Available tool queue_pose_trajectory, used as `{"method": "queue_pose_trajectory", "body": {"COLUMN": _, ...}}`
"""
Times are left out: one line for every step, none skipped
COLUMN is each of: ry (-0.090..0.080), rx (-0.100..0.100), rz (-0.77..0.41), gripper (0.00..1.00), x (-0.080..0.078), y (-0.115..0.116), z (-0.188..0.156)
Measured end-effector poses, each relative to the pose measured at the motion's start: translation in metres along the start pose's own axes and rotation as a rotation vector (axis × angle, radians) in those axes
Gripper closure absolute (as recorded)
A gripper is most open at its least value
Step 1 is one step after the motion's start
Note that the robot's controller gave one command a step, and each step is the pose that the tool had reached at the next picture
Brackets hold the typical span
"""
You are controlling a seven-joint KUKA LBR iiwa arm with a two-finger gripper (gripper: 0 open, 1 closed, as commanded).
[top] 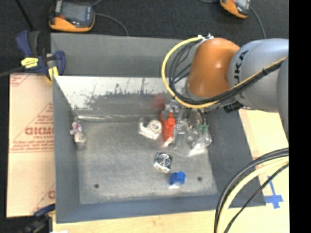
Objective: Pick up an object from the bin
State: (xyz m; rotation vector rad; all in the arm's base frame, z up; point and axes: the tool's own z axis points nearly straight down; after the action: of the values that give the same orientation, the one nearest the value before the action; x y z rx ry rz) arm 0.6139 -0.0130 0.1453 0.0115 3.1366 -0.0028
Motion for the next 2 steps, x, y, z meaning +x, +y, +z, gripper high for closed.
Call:
{"method": "queue_pose_trajectory", "body": {"ry": -0.015, "rx": -0.002, "rz": -0.012, "gripper": 0.00, "x": -0.0344, "y": -0.0259, "z": 0.0723}}
{"method": "queue_pose_trajectory", "body": {"ry": 0.025, "rx": -0.004, "rz": -0.014, "gripper": 1.00, "x": -0.0250, "y": -0.0246, "z": 0.0781}}
